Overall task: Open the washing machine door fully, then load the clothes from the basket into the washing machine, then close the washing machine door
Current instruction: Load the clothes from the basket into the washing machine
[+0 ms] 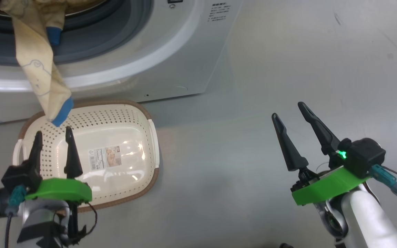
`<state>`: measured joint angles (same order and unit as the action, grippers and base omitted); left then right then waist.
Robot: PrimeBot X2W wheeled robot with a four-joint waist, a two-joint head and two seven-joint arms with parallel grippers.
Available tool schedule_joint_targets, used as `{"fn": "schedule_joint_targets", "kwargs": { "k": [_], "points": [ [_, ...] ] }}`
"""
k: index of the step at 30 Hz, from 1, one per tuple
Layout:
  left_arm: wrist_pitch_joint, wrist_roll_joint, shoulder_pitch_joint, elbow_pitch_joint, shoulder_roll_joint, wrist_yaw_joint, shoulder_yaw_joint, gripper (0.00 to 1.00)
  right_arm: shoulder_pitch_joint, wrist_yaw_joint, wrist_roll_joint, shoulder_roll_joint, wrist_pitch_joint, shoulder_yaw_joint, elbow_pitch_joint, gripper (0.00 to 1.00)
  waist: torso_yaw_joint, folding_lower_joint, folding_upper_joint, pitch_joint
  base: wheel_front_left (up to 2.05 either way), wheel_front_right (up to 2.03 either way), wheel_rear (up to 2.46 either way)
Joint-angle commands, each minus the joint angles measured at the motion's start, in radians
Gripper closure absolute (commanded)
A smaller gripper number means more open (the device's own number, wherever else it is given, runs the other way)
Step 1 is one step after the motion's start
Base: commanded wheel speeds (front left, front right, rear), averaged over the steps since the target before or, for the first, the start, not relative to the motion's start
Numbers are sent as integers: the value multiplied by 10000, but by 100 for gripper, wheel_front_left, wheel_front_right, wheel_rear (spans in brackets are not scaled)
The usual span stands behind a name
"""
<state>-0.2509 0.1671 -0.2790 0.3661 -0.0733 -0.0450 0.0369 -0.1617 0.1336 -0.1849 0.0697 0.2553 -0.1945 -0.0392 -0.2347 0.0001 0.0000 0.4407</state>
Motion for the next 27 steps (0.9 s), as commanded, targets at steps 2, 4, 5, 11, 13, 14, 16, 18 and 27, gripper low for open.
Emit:
{"fn": "schedule_joint_targets", "kwargs": {
  "k": [2,4,5,11,13,14,16,18,27],
  "points": [
    [-109,-135,-599,131,-414,-104,468,0,-321,-29,-84,24,65,-220,361,0,-231,-1,0,484,0,0,0],
    [-109,-102,-980,445,-521,-148,630,0,-431,-29,-89,20,65,-228,376,0,-297,-1,0,692,0,0,0],
    [-109,-150,-1155,612,-599,-165,662,0,-482,-29,-86,25,65,-238,381,0,-324,-1,0,802,0,0,0],
    [-109,-252,-2149,1447,-890,-256,936,0,-750,-29,-100,83,65,-269,437,0,-437,-1,0,1364,0,0,0],
    [-109,-215,-2303,1563,-912,-257,1029,0,-787,-29,-102,90,65,-277,451,0,-445,-1,0,1458,0,0,0],
    [-109,-271,-2446,1676,-991,-254,1064,0,-823,-29,-101,100,65,-288,465,0,-451,-1,0,1555,0,0,0],
    [-109,-310,-2752,1879,-1110,-296,1136,0,-896,-29,-97,130,65,-306,484,0,-460,-1,0,1749,0,0,0],
    [-109,-370,-3058,2063,-1217,-360,1146,0,-974,-29,-97,176,65,-325,499,0,-464,-1,0,1944,0,0,0],
    [-109,-714,-4343,2513,-1469,-444,1088,0,-1291,-29,-71,289,65,-447,558,0,-366,-1,0,2700,0,0,0]
  ]
}}
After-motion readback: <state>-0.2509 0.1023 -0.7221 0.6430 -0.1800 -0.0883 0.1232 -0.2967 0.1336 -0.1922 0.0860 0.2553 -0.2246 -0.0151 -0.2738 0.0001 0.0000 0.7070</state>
